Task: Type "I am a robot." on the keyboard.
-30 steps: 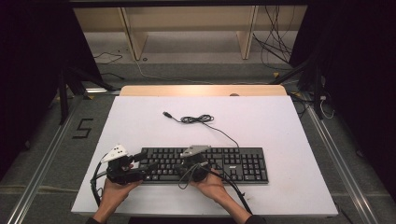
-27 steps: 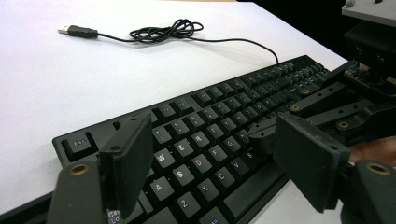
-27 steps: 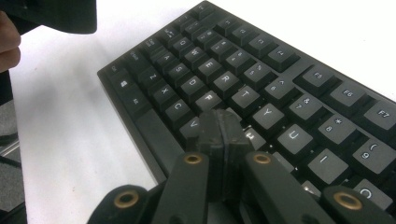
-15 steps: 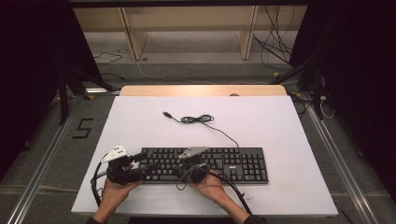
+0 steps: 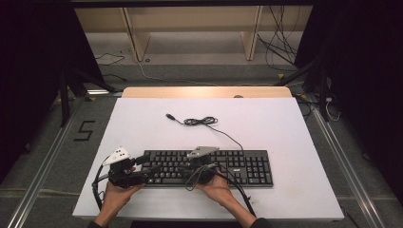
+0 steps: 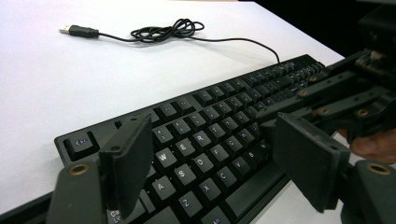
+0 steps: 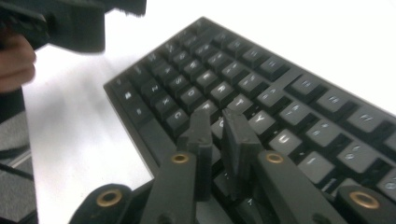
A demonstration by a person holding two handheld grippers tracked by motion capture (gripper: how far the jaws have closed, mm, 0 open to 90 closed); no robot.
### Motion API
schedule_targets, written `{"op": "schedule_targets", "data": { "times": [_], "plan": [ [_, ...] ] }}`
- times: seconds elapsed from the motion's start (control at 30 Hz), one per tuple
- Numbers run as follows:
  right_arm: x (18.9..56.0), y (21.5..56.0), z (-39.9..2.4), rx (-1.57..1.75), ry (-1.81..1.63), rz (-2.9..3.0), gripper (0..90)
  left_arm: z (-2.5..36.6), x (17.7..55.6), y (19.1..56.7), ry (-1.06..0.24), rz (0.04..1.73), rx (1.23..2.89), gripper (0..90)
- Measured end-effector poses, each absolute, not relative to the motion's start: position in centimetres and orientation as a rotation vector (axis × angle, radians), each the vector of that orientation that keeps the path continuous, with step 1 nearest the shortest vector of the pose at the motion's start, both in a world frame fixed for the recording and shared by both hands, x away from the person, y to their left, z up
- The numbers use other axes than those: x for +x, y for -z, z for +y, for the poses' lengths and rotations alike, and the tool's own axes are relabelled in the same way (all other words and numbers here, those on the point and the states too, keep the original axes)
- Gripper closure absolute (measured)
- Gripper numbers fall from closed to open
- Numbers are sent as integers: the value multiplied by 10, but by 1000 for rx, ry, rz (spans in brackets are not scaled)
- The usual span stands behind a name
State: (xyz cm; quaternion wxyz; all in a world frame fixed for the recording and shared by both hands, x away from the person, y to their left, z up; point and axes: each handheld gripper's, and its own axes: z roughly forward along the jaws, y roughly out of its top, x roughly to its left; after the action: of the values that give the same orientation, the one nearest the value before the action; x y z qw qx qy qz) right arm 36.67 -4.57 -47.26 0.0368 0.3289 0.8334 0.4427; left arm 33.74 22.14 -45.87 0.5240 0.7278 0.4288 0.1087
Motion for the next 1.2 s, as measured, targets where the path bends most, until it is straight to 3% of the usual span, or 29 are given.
{"op": "schedule_targets", "data": {
  "times": [0.37,0.7,0.97,1.2],
  "plan": [
    [372,462,-64,1048,-1398,2504,502,221,338,459,-260,1027,1742,280],
    [380,453,-84,1101,-1405,2457,388,221,338,459,-260,1026,1742,278],
    [384,452,-91,1116,-1385,2433,424,221,337,459,-261,1024,1742,278],
    [387,455,-94,1131,-1346,2418,624,221,338,459,-261,1024,1742,277]
  ]
}}
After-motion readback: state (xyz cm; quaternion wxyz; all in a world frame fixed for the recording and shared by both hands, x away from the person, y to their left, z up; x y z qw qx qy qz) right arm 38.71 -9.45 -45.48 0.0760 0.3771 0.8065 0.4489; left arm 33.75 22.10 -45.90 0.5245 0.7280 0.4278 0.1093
